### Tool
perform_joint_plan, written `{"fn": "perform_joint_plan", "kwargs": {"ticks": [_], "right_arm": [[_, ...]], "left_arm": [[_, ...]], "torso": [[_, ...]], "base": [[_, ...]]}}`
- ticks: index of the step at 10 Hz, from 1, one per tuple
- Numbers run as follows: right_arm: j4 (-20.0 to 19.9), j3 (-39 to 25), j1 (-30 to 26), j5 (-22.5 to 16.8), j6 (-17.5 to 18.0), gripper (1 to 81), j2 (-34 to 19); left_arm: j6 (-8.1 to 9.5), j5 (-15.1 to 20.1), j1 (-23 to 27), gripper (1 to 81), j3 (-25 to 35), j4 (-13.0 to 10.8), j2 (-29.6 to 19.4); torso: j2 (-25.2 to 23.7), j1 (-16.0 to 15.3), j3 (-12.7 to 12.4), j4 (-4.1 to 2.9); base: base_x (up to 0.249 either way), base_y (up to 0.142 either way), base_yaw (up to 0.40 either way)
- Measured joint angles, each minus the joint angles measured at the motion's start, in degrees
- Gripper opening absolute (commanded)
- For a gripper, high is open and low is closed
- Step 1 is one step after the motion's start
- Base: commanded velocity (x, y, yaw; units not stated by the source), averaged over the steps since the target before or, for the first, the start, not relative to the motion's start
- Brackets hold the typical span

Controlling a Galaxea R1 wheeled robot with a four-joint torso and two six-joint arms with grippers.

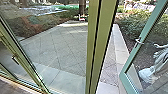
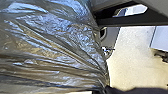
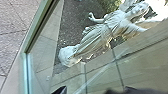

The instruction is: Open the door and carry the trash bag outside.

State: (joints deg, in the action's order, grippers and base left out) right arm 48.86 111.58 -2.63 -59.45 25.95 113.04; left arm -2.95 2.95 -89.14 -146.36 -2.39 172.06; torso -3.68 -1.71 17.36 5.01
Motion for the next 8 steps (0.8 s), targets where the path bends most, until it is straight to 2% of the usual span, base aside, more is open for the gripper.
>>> {"fn": "perform_joint_plan", "kwargs": {"ticks": [2, 5, 6, 7, 8], "right_arm": [[-18.9, -0.6, 2.1, -2.2, 0.0, 81.1, 1.4], [-42.6, -0.7, 5.1, -3.5, 0.0, 81.1, 1.6], [-49.7, -1.0, 6.5, -3.2, -0.1, 81.1, 1.4], [-54.5, -1.7, 8.6, -2.0, -0.3, 81.1, 1.2], [-56.8, -3.4, 11.7, -1.0, -0.3, 81.1, 1.2]], "left_arm": [[0.0, 0.0, 0.0, 1.0, 0.0, 0.0, 0.0], [0.0, 0.0, 0.0, 1.0, 0.0, 0.0, 0.0], [0.0, 0.0, 0.0, 1.0, 0.0, 0.0, 0.0], [-0.02, 0.0, 0.0, 1.0, 0.0, 0.0, 0.0], [-0.02, 0.0, 0.0, 1.0, 0.0, 0.0, 0.0]], "torso": [[0.0, 0.0, 0.0, 0.0], [0.0, 0.0, 0.0, 0.0], [0.0, 0.0, 0.0, 0.0], [0.0, 0.0, 0.0, 0.0], [0.0, 0.0, 0.0, 0.0]], "base": [[0.0, 0.0, 0.0], [0.0, 0.0, 0.0], [0.0, 0.0, 0.0], [0.0, 0.0, 0.0], [0.0, 0.0, 0.0]]}}
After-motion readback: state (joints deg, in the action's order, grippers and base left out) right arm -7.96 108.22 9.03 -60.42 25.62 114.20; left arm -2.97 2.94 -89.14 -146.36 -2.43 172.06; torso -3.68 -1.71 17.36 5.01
